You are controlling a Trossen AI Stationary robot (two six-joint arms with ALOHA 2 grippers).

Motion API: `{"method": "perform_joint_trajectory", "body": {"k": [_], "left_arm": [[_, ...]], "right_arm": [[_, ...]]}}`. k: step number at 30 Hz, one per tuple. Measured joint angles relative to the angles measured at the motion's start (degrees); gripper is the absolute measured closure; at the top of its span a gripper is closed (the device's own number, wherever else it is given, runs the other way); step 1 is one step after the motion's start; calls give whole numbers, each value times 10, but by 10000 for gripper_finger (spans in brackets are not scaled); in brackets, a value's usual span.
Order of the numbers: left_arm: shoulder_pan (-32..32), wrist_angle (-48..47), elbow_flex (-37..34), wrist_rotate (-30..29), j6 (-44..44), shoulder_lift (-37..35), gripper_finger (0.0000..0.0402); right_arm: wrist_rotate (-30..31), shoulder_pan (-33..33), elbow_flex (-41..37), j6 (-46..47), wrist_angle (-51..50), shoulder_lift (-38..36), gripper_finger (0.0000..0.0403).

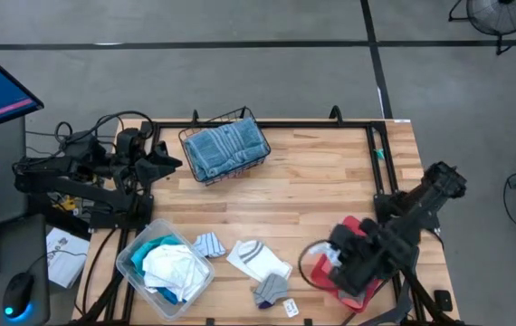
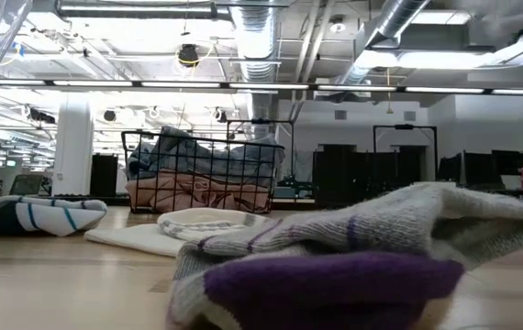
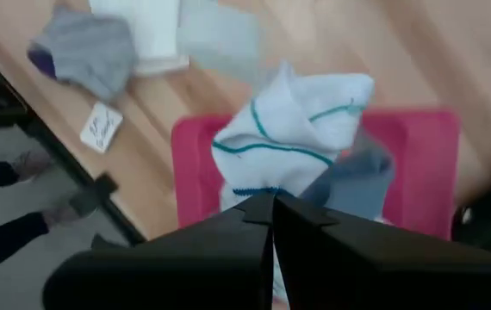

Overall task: Pick & Place Cloths
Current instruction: Put the bottom white patterned sock into the red bin, then put the gray sock into the red bin

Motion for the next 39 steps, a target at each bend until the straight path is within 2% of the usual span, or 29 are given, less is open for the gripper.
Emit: {"method": "perform_joint_trajectory", "body": {"k": [5,10,19,27,31,39], "left_arm": [[0,0,0,0,0,0,264],[0,0,0,0,0,0,264],[0,0,0,0,0,0,264],[0,0,0,1,0,0,264],[0,0,0,4,-2,0,264],[0,0,0,10,-2,0,264]], "right_arm": [[-28,55,-1,75,3,31,403],[-47,77,-1,125,0,78,403],[-69,66,-1,126,-3,155,401],[-100,60,-7,159,-8,184,395],[-99,65,-8,186,-14,181,360],[-98,76,-8,197,-14,174,246]]}}
